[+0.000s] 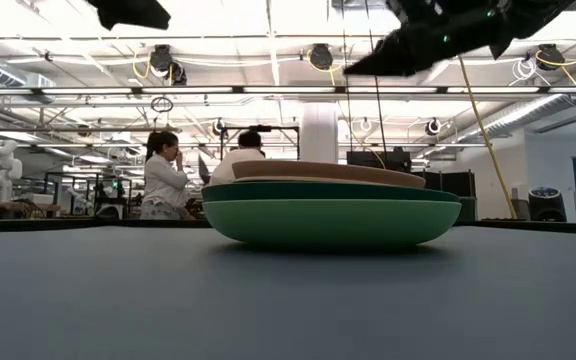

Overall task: Stack plastic plates
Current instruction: Return to home position

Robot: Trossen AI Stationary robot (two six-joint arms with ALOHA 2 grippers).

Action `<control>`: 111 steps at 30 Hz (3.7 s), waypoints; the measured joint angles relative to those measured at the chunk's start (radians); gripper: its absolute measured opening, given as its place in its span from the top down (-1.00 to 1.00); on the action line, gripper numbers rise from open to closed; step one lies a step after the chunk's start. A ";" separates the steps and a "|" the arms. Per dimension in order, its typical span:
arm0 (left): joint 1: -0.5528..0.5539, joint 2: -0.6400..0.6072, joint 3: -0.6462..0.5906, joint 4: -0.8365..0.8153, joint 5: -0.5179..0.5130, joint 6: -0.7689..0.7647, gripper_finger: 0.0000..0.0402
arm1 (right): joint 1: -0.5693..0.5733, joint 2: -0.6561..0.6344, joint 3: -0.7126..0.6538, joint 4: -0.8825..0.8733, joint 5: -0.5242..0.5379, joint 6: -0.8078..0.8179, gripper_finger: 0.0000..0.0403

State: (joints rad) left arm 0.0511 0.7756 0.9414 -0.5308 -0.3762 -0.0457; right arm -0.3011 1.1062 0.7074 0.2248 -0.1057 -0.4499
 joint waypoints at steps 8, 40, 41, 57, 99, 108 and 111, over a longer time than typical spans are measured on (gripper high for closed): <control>-0.086 -0.043 -0.017 -0.048 0.043 -0.059 0.36 | 0.015 -0.187 -0.016 -0.014 -0.037 0.124 0.57; -0.320 -0.310 -0.290 0.128 0.038 -0.151 0.36 | 0.014 -0.954 -0.356 -0.223 0.057 0.243 0.57; -0.322 -0.310 -0.290 0.115 0.037 -0.132 0.36 | 0.014 -0.960 -0.356 -0.231 0.057 0.239 0.57; -0.185 -0.496 -0.478 0.200 0.033 -0.002 0.36 | 0.012 -1.106 -0.356 -0.378 0.216 0.205 0.57; -0.107 -0.725 -0.886 0.498 0.088 -0.145 0.36 | -0.013 -1.104 -0.690 -0.064 0.261 0.307 0.57; -0.107 -0.710 -0.915 0.542 0.079 -0.092 0.36 | -0.013 -1.104 -0.691 -0.113 0.286 0.306 0.57; -0.106 -0.703 -0.914 0.542 0.044 -0.038 0.36 | -0.014 -1.103 -0.692 -0.156 0.318 0.301 0.57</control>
State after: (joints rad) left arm -0.0552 0.0722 0.0273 0.0113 -0.3319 -0.0834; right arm -0.3147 0.0030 0.0158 0.0691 0.2123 -0.1491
